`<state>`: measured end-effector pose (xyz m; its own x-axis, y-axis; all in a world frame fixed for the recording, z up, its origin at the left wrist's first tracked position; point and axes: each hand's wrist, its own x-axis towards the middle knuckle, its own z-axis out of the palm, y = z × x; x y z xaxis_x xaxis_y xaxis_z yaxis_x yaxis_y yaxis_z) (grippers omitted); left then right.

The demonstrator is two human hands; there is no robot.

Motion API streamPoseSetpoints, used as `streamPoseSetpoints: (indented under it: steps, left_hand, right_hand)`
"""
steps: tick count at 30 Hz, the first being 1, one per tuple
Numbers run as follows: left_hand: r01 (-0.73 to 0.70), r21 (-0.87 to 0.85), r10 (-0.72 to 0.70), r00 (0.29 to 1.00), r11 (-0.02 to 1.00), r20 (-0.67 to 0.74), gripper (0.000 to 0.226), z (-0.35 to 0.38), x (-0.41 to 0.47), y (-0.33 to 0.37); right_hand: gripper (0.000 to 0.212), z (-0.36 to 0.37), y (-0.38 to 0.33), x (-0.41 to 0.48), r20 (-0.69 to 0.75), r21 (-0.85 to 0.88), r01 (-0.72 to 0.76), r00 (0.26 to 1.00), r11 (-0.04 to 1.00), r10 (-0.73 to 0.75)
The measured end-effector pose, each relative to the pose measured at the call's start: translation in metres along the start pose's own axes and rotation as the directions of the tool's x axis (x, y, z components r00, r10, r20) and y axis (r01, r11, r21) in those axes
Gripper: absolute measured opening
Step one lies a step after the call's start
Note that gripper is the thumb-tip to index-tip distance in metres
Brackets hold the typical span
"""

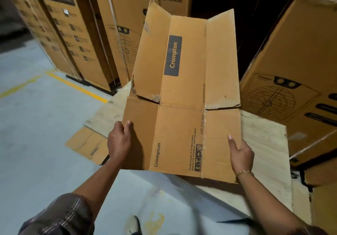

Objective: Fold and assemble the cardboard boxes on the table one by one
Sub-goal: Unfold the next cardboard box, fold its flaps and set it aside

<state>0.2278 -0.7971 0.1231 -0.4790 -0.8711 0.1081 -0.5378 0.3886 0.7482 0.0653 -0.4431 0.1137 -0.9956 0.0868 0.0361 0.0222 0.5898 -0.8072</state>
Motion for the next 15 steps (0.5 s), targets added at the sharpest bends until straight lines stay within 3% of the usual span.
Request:
streamPoseSetpoints:
  steps: [10,15]
  left_hand:
    - [0.133,-0.007,-0.133,0.984,0.991,-0.118,0.039,-0.13,0.043,-0.123]
    - [0.206,0.028,-0.199,0.966,0.978,-0.166,0.037,-0.202,0.087,-0.198]
  right_hand:
    - [0.047,0.133,-0.085,-0.066,0.205,0.047,0.07,0.976,0.996,-0.078]
    - [0.065,0.225,-0.132,-0.12,0.287,0.043,0.073,0.955,0.996,-0.082]
